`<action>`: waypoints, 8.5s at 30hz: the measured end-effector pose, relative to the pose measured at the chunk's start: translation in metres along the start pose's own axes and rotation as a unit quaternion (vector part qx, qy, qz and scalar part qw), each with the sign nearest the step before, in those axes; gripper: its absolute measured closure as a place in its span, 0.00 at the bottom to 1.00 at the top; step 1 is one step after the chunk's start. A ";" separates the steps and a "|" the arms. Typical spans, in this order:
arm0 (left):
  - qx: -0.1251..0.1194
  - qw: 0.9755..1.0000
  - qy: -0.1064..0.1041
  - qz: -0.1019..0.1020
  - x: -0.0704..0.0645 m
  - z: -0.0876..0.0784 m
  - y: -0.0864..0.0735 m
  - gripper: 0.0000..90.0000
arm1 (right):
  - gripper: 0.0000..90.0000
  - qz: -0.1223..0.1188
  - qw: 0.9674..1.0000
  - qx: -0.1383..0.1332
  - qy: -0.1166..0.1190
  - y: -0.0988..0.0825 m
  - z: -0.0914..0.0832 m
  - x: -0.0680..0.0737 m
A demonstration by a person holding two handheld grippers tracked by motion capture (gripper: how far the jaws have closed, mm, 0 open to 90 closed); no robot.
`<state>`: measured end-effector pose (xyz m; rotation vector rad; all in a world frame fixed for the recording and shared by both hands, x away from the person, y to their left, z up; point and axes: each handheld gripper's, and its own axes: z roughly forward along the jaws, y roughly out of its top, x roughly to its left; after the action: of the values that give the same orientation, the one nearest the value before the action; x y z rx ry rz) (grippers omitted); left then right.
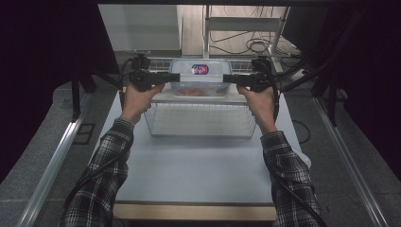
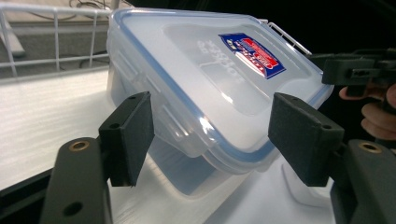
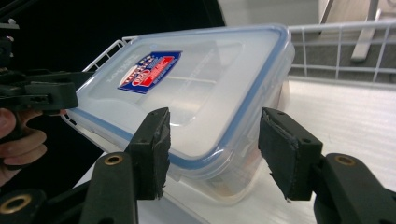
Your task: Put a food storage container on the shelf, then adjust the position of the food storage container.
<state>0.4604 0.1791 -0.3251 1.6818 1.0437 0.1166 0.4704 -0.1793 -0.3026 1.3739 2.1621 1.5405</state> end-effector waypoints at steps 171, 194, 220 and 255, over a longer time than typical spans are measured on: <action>0.068 0.982 0.105 0.140 -0.036 -0.041 -0.268 0.07 | 0.99 -0.047 0.974 0.100 -0.196 -0.231 -0.105 -0.087; 0.068 0.982 0.107 0.141 -0.039 -0.040 -0.268 0.07 | 0.99 -0.076 0.979 0.124 -0.141 -0.251 -0.101 -0.039; 0.077 0.981 0.105 0.143 -0.039 -0.038 -0.268 0.07 | 0.99 -0.092 0.983 0.149 -0.048 -0.228 -0.024 -0.009; 0.096 0.981 0.097 0.142 -0.038 -0.036 -0.271 0.07 | 0.19 -0.176 0.976 0.121 -0.031 -0.241 -0.029 -0.001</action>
<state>0.2631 0.1832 -0.5176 2.0209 0.9756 0.3816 0.3138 -0.2119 -0.4847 1.0025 2.4520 1.1237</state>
